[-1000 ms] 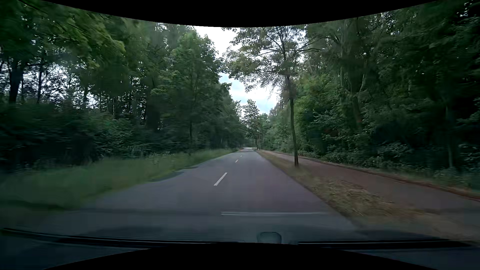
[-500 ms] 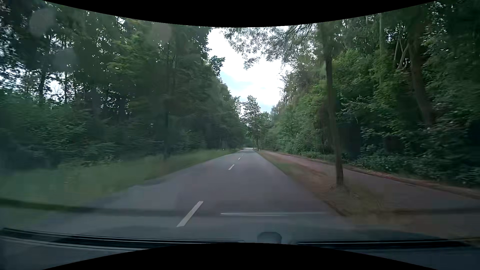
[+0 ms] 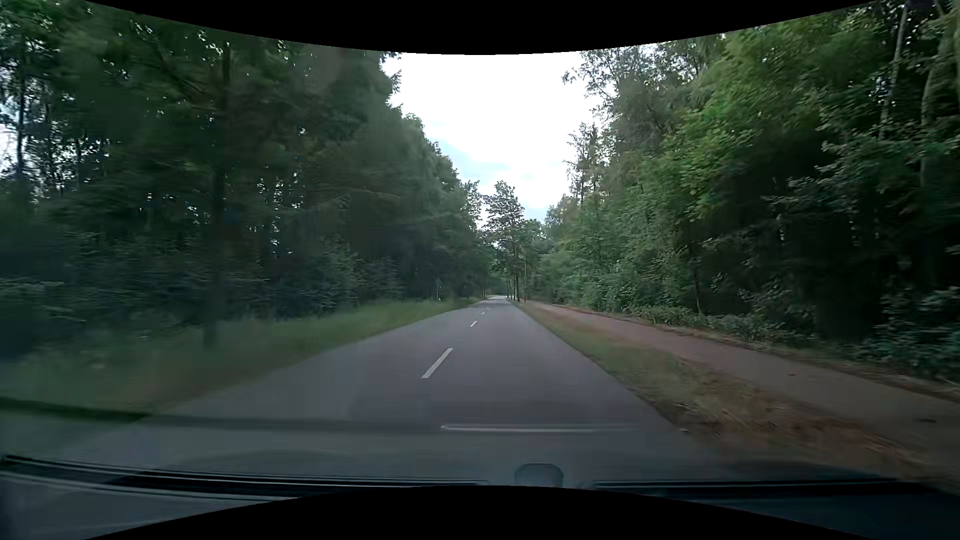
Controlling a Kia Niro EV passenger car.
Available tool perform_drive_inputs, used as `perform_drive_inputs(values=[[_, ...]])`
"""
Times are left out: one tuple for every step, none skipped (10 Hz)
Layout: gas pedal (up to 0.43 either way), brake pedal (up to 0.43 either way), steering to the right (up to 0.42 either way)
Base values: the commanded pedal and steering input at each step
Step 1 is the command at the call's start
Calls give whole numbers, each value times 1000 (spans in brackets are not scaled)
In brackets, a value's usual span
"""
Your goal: Follow the waypoints while adhering to traffic rules and regulations
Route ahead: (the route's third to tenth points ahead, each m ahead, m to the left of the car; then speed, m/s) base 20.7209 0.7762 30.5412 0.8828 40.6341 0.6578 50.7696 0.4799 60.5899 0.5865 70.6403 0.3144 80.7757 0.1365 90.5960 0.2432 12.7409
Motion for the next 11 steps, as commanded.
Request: perform_drive_inputs(values=[[157,0,-1],[157,0,-2],[157,0,-2],[157,0,-2],[157,0,-2],[157,0,-2],[157,0,-2],[157,0,-2],[157,0,-2],[157,0,-2],[157,0,-2]])
